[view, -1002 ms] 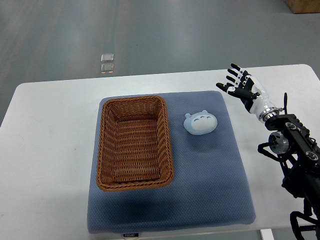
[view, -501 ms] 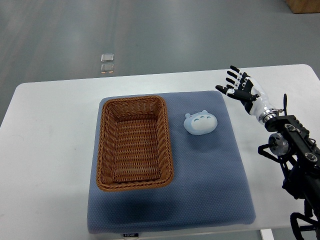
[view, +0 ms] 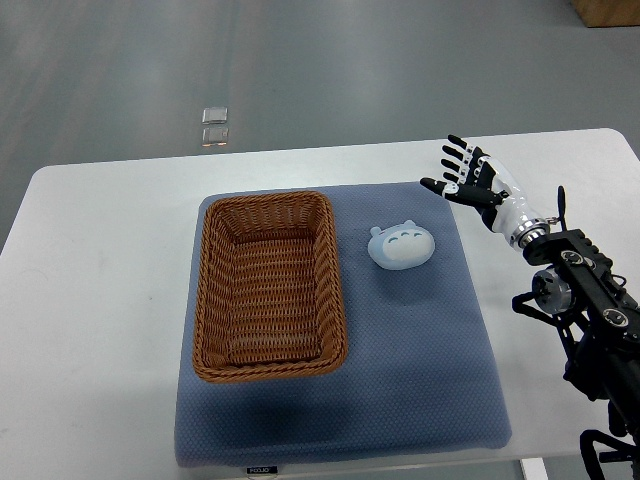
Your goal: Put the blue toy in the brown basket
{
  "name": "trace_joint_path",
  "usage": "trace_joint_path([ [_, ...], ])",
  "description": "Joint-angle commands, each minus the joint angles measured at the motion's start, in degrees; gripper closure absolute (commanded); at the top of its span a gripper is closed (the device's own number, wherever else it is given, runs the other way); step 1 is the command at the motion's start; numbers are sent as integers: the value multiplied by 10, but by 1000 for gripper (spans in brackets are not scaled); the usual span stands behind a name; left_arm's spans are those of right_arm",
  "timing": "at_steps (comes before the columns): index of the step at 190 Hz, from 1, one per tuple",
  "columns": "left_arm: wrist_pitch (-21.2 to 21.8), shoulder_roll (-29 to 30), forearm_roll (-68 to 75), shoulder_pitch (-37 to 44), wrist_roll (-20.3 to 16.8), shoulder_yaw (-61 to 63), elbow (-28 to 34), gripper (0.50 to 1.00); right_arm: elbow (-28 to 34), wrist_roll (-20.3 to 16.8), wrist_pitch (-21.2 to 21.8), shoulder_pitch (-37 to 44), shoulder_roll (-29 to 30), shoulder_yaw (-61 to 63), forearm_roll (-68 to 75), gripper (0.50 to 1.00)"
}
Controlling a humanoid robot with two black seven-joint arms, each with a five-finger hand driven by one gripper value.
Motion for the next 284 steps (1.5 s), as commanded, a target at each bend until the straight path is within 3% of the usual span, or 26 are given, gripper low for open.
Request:
trace_joint_path([
  [1, 0, 0, 0, 0, 0, 0, 0, 500, 4, 0, 0, 0, 0, -5, -6, 572],
  [72, 1, 0, 0, 0, 0, 0, 0, 500, 5, -1, 0, 7, 0, -30, -11, 570],
  [116, 1, 0, 0, 1, 0, -1, 1, 500, 5, -1, 23, 15, -2, -78, -17, 570],
  [187, 1, 0, 0, 2, 0, -1, 1, 500, 4, 1, 44, 79, -91, -173, -23, 570],
  [243, 1, 0, 0, 3, 0, -1, 1, 500, 10, 5, 98, 159, -187, -326, -26, 572],
  [284, 1, 0, 1, 4, 0, -1, 1, 500, 22, 5, 99, 175, -205, -387, -48, 572],
])
